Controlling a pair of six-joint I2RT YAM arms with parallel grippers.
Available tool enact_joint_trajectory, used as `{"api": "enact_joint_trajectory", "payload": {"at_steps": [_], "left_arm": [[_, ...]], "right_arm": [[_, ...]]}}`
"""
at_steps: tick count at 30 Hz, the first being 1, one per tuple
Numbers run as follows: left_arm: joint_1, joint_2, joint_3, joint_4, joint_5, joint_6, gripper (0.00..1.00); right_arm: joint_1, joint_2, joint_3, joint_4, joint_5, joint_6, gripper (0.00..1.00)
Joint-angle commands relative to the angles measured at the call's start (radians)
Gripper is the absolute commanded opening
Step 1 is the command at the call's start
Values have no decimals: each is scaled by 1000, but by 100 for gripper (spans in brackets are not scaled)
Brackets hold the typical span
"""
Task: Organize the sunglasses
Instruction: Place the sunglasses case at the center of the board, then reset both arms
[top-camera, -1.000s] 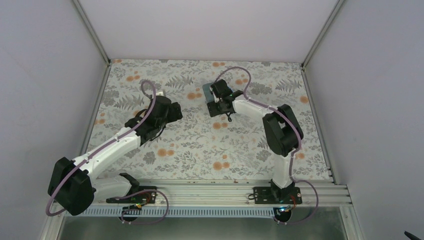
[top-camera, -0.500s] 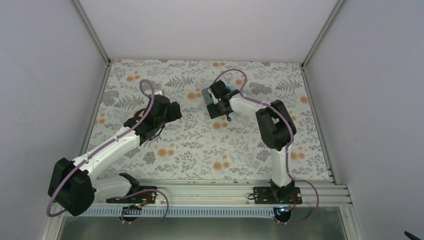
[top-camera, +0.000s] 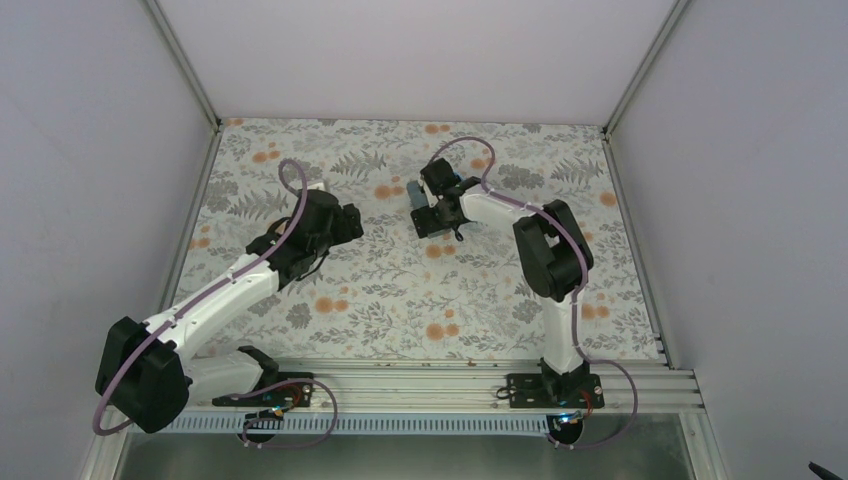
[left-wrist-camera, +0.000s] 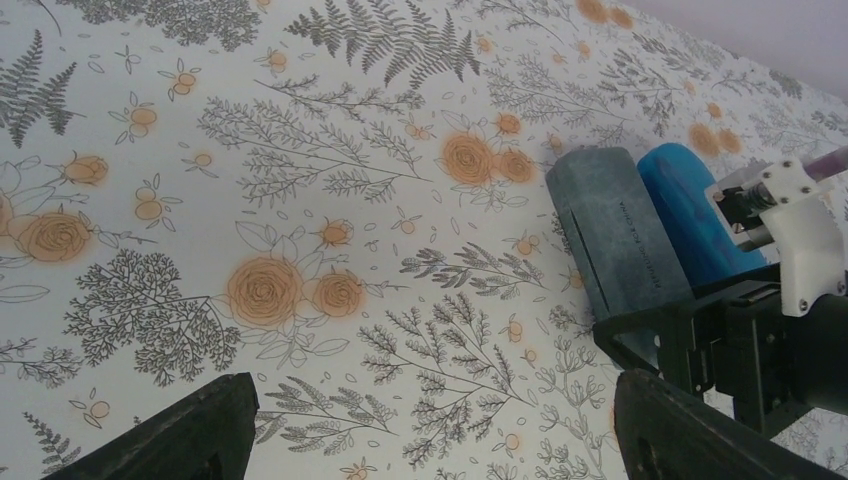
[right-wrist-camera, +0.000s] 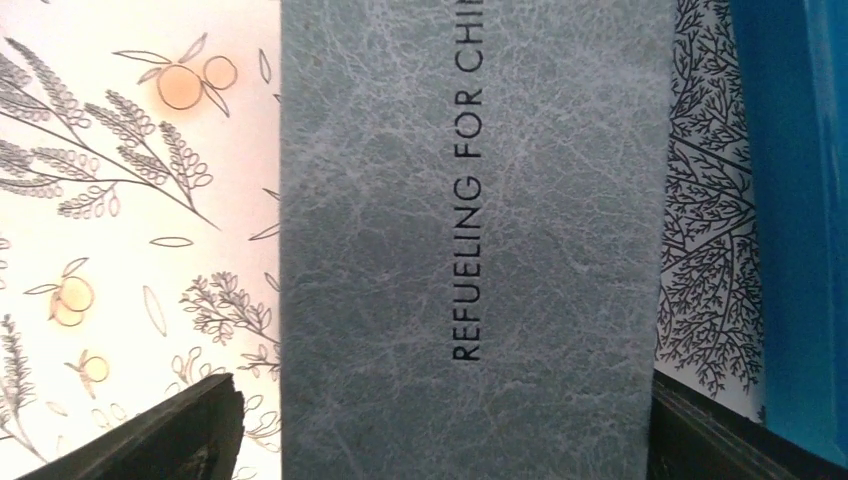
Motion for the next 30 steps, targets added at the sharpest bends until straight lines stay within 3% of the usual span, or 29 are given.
{"api": "enact_joint_trajectory", "payload": {"at_steps": [1,5,14,19,24,30], "left_arm": [[5,-27,32,-25,15,26,89],[4,-66,50,-14,42,97,100],[1,-212,94,-116,-18,209,100],[-6,-373,67,-65,25,282,100],[-8,-565,48,-59,-52,312,100],[-7,-756,49,-85,-159,356,100]], "right_arm": [[-7,-70,24,-19,-15,14,96],[-7,-170,-6,-11,19,51,97],[-6,-615,-289,21,300,285,93],[-7,-912,-426,-7,431,347,93],[-7,-1243,-506,-75,570,423,94],[-6,-1583,-563,10,607,326,100]]}}
